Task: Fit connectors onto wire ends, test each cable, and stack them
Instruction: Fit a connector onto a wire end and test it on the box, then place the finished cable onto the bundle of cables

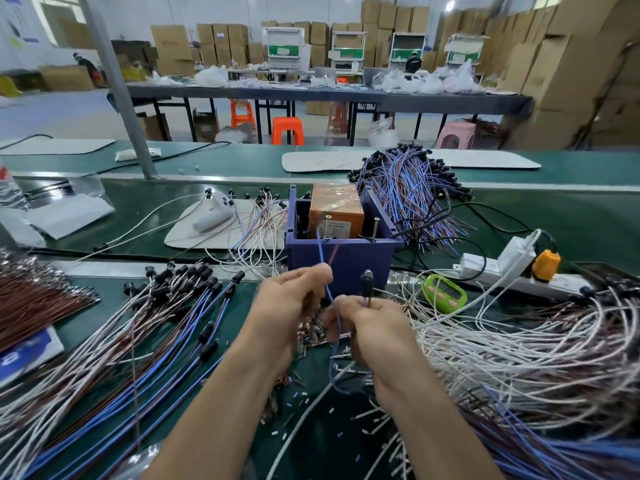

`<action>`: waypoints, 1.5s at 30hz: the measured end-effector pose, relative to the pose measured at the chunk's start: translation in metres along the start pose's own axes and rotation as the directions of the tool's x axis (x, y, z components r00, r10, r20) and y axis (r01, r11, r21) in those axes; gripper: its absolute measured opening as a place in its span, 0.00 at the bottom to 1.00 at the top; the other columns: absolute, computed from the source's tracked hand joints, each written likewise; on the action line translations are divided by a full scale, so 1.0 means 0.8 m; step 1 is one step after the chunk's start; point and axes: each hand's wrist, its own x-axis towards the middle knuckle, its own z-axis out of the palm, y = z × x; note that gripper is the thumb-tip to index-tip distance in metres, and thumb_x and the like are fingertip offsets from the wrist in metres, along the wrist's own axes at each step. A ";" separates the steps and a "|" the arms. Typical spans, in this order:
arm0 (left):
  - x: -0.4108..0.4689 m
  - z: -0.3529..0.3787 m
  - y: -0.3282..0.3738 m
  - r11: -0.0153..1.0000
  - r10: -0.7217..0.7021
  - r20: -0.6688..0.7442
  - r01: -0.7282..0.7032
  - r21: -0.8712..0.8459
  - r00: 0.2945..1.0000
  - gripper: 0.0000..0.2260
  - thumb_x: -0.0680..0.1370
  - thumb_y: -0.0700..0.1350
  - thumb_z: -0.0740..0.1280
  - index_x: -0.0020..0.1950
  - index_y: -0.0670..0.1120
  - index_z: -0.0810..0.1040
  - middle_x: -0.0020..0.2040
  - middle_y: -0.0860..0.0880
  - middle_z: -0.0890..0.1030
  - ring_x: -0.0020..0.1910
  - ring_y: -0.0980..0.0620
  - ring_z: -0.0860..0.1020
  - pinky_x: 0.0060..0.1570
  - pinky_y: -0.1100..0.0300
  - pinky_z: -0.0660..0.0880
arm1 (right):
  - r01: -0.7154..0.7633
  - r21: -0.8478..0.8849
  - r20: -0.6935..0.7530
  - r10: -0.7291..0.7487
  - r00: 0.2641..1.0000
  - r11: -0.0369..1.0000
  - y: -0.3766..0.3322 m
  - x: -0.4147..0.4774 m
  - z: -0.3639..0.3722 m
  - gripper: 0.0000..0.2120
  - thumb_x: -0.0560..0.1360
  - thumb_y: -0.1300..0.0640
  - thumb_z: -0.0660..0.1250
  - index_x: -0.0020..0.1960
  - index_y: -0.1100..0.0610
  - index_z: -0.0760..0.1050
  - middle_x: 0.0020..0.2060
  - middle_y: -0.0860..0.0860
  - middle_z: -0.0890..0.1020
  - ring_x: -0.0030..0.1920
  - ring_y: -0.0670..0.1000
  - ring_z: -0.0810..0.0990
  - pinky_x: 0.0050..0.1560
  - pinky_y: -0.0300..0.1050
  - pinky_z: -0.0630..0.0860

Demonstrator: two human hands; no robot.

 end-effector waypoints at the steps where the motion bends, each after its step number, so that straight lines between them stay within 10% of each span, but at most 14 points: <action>1: 0.000 0.000 0.003 1.000 0.010 -0.073 -0.012 -0.025 0.997 0.12 0.74 0.43 0.76 0.31 0.47 0.81 0.30 0.47 0.72 0.30 0.47 0.69 0.32 0.57 0.70 | -0.013 0.036 -0.013 0.014 1.000 0.999 -0.007 -0.004 0.001 0.16 0.81 0.59 0.65 0.36 0.58 0.83 0.30 0.56 0.82 0.20 0.42 0.67 0.23 0.33 0.62; 6: -0.013 -0.011 0.032 0.989 0.126 -0.221 -0.140 -0.048 0.967 0.16 0.75 0.44 0.74 0.27 0.49 0.81 0.27 0.53 0.72 0.27 0.56 0.66 0.30 0.62 0.66 | 0.036 0.078 -0.073 -0.031 0.997 0.996 -0.039 -0.038 -0.029 0.18 0.82 0.63 0.62 0.35 0.61 0.81 0.26 0.54 0.78 0.20 0.44 0.64 0.20 0.34 0.60; 11: -0.033 0.030 0.049 0.964 0.143 -0.001 -0.139 0.229 0.990 0.16 0.78 0.44 0.73 0.29 0.50 0.85 0.26 0.51 0.78 0.23 0.57 0.71 0.28 0.63 0.69 | 0.020 -0.164 -0.150 -0.045 0.988 0.986 -0.050 -0.074 -0.095 0.15 0.81 0.61 0.62 0.39 0.62 0.82 0.28 0.54 0.79 0.22 0.45 0.65 0.23 0.37 0.62; 19: -0.075 0.107 0.027 0.575 -0.017 0.401 -0.319 0.753 0.916 0.13 0.78 0.50 0.73 0.34 0.50 0.86 0.31 0.50 0.85 0.27 0.58 0.79 0.34 0.61 0.77 | -0.011 -0.456 -0.384 -0.185 0.905 0.890 -0.060 -0.127 -0.227 0.15 0.75 0.69 0.56 0.38 0.59 0.78 0.32 0.56 0.85 0.30 0.54 0.84 0.28 0.43 0.74; 29: -0.110 0.197 -0.049 0.400 -0.134 0.389 -0.309 0.863 0.912 0.17 0.74 0.56 0.75 0.32 0.46 0.86 0.27 0.51 0.83 0.26 0.54 0.80 0.37 0.57 0.81 | -0.515 -0.848 -0.512 -0.444 0.735 0.126 -0.065 -0.156 -0.309 0.03 0.76 0.56 0.62 0.45 0.55 0.70 0.50 0.59 0.83 0.50 0.61 0.82 0.44 0.49 0.70; 38: -0.114 0.203 -0.068 0.115 -0.069 0.372 -0.363 0.925 0.926 0.25 0.75 0.65 0.70 0.29 0.45 0.79 0.22 0.52 0.74 0.26 0.49 0.75 0.30 0.61 0.69 | -0.550 -0.820 -0.547 -0.505 0.668 0.161 -0.032 -0.151 -0.326 0.05 0.75 0.54 0.67 0.43 0.54 0.74 0.34 0.51 0.76 0.36 0.56 0.72 0.39 0.47 0.67; 45: -0.088 0.166 -0.037 0.301 0.006 0.287 -0.275 0.913 0.958 0.17 0.74 0.67 0.71 0.30 0.59 0.84 0.24 0.55 0.80 0.17 0.60 0.72 0.30 0.62 0.71 | -0.244 -0.943 -0.332 -0.678 0.656 0.226 -0.003 -0.139 -0.240 0.06 0.75 0.56 0.69 0.41 0.48 0.74 0.25 0.43 0.69 0.27 0.49 0.67 0.30 0.41 0.57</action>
